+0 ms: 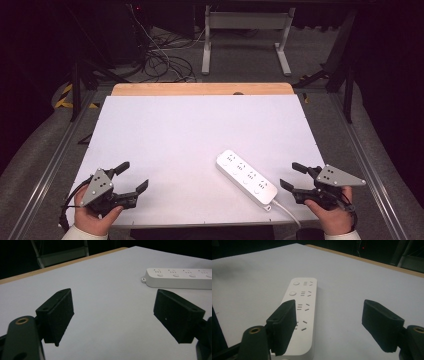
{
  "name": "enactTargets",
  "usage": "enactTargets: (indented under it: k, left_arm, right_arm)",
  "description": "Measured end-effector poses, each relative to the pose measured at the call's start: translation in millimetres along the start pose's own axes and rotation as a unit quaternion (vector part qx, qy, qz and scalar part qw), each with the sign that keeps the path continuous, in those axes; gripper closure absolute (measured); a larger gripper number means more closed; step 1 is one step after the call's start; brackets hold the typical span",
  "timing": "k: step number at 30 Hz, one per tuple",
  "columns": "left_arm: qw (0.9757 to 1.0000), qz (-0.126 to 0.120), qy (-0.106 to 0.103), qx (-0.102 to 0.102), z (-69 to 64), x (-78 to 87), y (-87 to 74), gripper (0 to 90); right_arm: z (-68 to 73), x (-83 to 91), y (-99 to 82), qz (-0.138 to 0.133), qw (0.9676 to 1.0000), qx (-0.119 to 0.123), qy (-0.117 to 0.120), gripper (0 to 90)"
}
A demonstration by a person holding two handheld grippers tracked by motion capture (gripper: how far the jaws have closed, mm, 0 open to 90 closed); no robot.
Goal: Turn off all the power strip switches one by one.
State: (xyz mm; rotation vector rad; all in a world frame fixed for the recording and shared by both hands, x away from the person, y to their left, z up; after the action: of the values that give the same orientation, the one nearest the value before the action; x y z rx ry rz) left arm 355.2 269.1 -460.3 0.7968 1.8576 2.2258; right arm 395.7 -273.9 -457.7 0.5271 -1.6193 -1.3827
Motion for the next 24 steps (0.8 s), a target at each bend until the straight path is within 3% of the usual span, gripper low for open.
enactTargets:
  k: [9,17,24]
  left_arm:
    - [0.9999,-0.002,0.006,-0.01,-1.3,0.7,0.7,16.7]
    - [0.9999,-0.003,0.007,-0.009,-0.7,0.7,0.6,16.7]
    - [0.9999,-0.003,0.008,-0.008,-1.2,0.6,0.7,16.7]
  right_arm:
    - [0.3,0.0,0.3,0.0,1.0,0.0,0.002,28.3]
    - [2.7,-0.6,1.8,0.005,0.9998,0.019,0.006,38.1]
    - [4.6,-1.5,7.0,0.01,0.9997,0.012,0.017,49.3]
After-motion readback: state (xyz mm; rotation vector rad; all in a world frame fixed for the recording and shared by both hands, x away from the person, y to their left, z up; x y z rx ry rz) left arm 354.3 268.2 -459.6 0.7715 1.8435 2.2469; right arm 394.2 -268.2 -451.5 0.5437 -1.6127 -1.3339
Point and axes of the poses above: each handheld gripper's, and its own axes: x roughly backward along the jaws, y roughly out of its top, z roughly to its left, the point moved 2 cm from there along -x, roughly forward along the jaws, and after that the axes turned 10 degrees about y, right-handed, at the moved point
